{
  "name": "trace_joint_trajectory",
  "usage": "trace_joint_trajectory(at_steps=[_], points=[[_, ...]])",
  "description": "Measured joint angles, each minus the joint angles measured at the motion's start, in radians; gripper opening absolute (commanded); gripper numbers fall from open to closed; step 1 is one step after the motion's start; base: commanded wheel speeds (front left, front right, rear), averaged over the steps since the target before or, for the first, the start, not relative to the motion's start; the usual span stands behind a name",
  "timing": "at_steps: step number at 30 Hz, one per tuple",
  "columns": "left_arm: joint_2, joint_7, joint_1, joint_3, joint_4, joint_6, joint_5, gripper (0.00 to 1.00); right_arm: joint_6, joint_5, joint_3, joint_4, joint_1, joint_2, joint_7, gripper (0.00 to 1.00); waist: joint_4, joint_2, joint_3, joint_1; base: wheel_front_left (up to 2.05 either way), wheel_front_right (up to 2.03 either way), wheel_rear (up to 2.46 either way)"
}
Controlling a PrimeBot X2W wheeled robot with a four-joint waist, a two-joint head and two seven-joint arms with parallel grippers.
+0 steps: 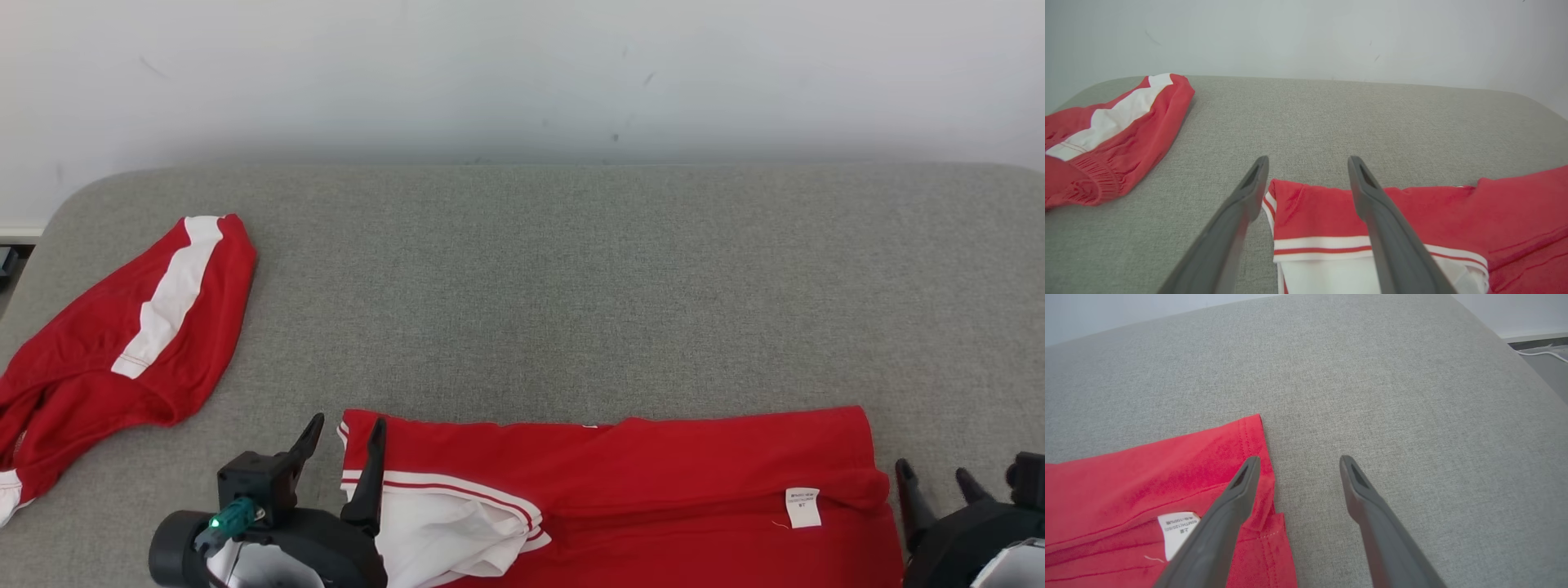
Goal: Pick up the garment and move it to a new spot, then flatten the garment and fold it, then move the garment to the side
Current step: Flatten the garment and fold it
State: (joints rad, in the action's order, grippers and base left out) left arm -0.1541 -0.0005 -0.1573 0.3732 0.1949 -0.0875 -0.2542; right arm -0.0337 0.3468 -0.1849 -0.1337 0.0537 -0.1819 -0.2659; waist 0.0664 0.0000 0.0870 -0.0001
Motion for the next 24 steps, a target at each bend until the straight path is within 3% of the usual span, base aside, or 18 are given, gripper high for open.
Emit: trace_joint_trajectory(at_steps=[24], points=[[0.014,0.000,-0.035,0.021,0.014,0.010,0.000,1.00,0.001,-0.024,0.081,-0.155,-0.065,0.029,-0.042,1.00,0.018,0.0000,0.038,0.0000,0.00,0.00,0.00]])
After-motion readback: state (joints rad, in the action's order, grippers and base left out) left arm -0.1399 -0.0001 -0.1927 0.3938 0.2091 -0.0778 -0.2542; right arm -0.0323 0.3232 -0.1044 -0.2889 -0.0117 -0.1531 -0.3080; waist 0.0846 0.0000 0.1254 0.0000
